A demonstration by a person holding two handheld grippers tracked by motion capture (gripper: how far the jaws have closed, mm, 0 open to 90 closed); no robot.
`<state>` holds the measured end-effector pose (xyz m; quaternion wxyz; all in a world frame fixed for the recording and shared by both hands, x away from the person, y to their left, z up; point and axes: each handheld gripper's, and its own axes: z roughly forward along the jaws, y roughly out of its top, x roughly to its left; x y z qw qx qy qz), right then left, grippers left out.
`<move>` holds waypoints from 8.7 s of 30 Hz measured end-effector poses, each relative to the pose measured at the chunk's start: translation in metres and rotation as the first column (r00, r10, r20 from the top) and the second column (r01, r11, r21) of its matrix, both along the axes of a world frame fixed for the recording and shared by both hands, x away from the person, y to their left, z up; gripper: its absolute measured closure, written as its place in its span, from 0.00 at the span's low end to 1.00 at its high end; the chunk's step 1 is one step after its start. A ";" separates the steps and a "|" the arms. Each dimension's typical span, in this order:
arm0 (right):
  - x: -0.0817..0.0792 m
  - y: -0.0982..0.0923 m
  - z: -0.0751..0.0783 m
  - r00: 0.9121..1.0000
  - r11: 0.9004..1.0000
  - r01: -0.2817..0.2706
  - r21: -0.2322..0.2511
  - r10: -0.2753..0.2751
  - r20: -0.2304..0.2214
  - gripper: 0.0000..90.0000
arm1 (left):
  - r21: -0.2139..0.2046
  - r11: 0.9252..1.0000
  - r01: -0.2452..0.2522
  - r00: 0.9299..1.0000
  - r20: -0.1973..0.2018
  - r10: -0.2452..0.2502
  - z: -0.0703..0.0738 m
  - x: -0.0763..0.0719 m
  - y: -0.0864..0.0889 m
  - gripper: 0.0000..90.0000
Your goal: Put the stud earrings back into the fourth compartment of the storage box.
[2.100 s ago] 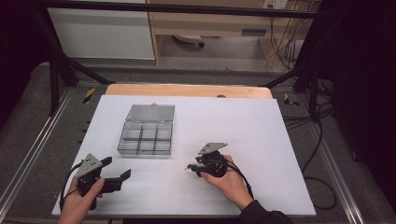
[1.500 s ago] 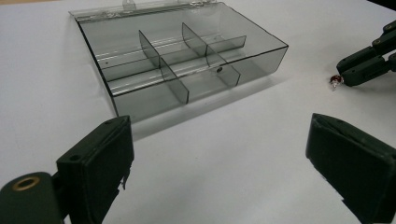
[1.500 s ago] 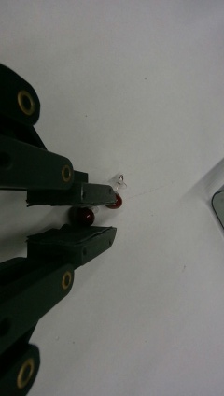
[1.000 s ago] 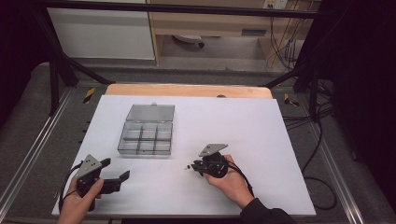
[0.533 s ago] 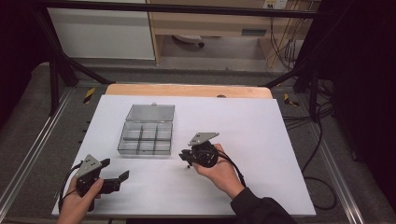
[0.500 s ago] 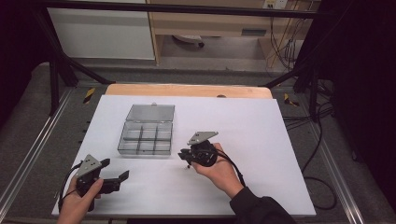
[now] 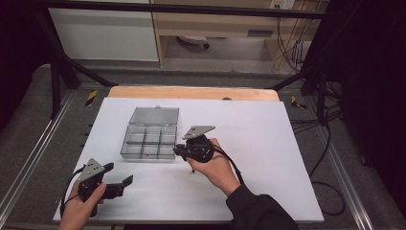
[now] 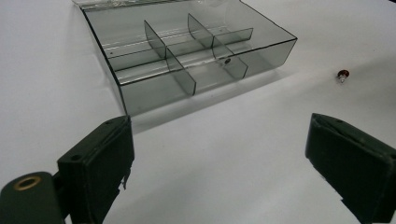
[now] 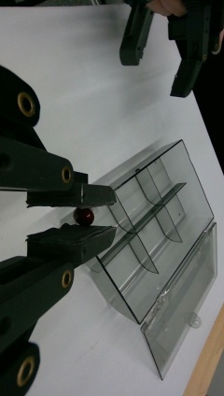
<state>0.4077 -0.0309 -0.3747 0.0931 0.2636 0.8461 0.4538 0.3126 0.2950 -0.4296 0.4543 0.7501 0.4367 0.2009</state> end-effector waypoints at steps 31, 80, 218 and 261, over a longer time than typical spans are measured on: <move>0.026 0.055 0.013 1.000 0.998 -0.011 0.065 0.012 -0.008 0.88 | 0.019 1.000 0.009 1.000 -0.024 -0.009 -0.004 0.001 -0.001 0.09; 0.056 0.121 0.006 0.998 0.996 -0.005 0.084 0.009 -0.054 0.88 | 0.047 0.999 0.022 0.999 -0.050 -0.020 -0.007 0.000 0.001 0.09; -0.024 -0.030 -0.073 0.994 0.989 0.052 -0.136 -0.064 -0.087 0.89 | 0.074 0.996 0.040 0.997 -0.076 -0.034 -0.010 -0.001 -0.001 0.10; 0.015 0.049 0.003 1.000 0.999 -0.016 0.045 0.017 -0.003 0.89 | 0.063 0.997 0.035 0.997 -0.072 -0.030 -0.009 -0.001 0.000 0.10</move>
